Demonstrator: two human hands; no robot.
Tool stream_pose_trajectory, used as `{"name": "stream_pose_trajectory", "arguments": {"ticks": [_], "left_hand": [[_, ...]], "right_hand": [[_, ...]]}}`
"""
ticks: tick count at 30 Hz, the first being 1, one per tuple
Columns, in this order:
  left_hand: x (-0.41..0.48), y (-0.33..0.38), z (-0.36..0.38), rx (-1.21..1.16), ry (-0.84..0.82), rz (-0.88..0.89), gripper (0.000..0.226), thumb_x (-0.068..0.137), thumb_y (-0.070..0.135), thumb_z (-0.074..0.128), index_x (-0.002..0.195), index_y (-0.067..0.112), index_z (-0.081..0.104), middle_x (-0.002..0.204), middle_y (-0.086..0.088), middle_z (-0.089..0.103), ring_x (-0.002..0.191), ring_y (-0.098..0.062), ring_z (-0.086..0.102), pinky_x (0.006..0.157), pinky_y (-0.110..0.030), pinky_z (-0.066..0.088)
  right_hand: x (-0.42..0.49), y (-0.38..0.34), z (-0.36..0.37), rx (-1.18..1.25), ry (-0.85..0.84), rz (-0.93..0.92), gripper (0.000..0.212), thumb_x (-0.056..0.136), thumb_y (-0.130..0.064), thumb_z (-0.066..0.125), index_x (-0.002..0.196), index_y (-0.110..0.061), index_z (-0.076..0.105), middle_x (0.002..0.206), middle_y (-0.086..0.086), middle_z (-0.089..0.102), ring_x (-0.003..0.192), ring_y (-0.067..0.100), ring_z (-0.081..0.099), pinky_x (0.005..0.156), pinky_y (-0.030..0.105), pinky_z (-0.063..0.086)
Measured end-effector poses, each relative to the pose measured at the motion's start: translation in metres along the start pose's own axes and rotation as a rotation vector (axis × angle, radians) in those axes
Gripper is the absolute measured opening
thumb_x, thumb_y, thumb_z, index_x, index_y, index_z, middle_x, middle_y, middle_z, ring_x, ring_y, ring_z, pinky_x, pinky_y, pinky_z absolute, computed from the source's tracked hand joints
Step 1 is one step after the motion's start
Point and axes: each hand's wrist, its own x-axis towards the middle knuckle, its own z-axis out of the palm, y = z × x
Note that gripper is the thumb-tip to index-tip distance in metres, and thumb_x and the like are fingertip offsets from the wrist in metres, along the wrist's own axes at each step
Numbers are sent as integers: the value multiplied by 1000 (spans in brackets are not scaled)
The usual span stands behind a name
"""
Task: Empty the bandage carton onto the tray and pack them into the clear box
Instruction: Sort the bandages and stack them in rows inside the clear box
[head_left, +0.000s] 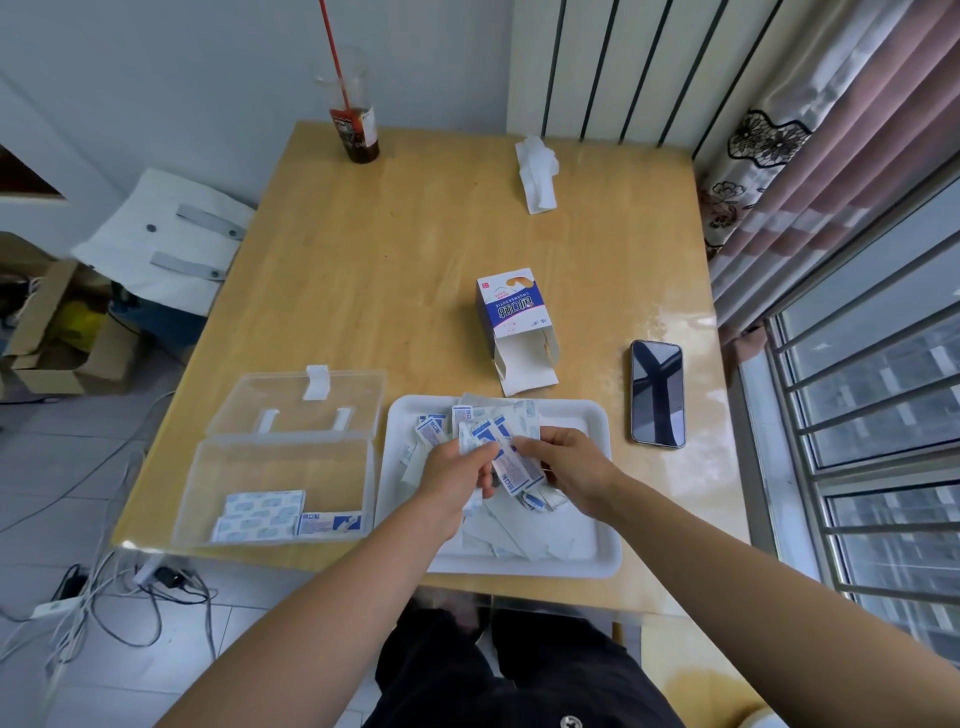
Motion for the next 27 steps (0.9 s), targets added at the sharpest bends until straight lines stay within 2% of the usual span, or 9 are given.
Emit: {"name": "stream_pose_trajectory", "arguments": {"ticks": [5, 10, 14, 19, 22, 24, 27], "left_hand": [[2, 0, -12, 29, 29, -10, 7, 91, 6, 58, 86, 8, 63, 50, 0, 46, 38, -10, 41, 46, -24, 41], [5, -2, -16, 30, 43, -23, 3, 89, 7, 61, 87, 6, 63, 55, -2, 45, 40, -12, 40, 48, -25, 43], [6, -3, -19, -13, 20, -61, 1, 88, 7, 62, 87, 7, 62, 53, -1, 46, 41, -12, 40, 47, -25, 42], [8, -3, -25, 5, -15, -106, 3, 87, 6, 62, 84, 6, 63, 49, 0, 47, 43, -14, 40, 47, -25, 40], [7, -4, -29, 76, -47, -116, 6, 86, 10, 64, 83, 5, 62, 51, -2, 48, 44, -16, 43, 54, -28, 40], [5, -2, -30, 74, -52, -121, 9, 87, 8, 62, 79, 6, 60, 50, -1, 47, 45, -15, 42, 54, -28, 40], [3, 2, -35, 81, -18, -136, 19, 89, 4, 58, 71, 8, 54, 48, -1, 44, 45, -14, 38, 50, -26, 37]], "right_hand": [[7, 3, 2, -48, 34, 9, 23, 92, -17, 63, 110, -3, 68, 106, 18, 71, 89, 30, 66, 84, 40, 50], [8, 1, 9, -63, 27, 30, 22, 91, -13, 63, 109, -1, 67, 103, 16, 72, 89, 30, 70, 78, 38, 58], [8, 0, 11, -36, 4, 43, 22, 92, -16, 61, 106, 1, 67, 104, 17, 71, 89, 29, 68, 85, 43, 54], [7, 0, 13, -14, -24, 56, 23, 94, -18, 59, 102, 2, 67, 100, 16, 72, 84, 27, 68, 69, 30, 55], [10, 2, 14, -85, 1, 51, 18, 94, -16, 58, 89, -2, 68, 98, 16, 72, 83, 27, 68, 64, 27, 54], [12, 4, 16, -106, 26, 55, 17, 94, -15, 57, 83, -7, 68, 95, 14, 73, 82, 26, 68, 65, 28, 55], [16, 8, 15, -102, 92, 59, 15, 92, -15, 59, 92, -3, 69, 96, 15, 71, 81, 26, 66, 70, 32, 54]]}}
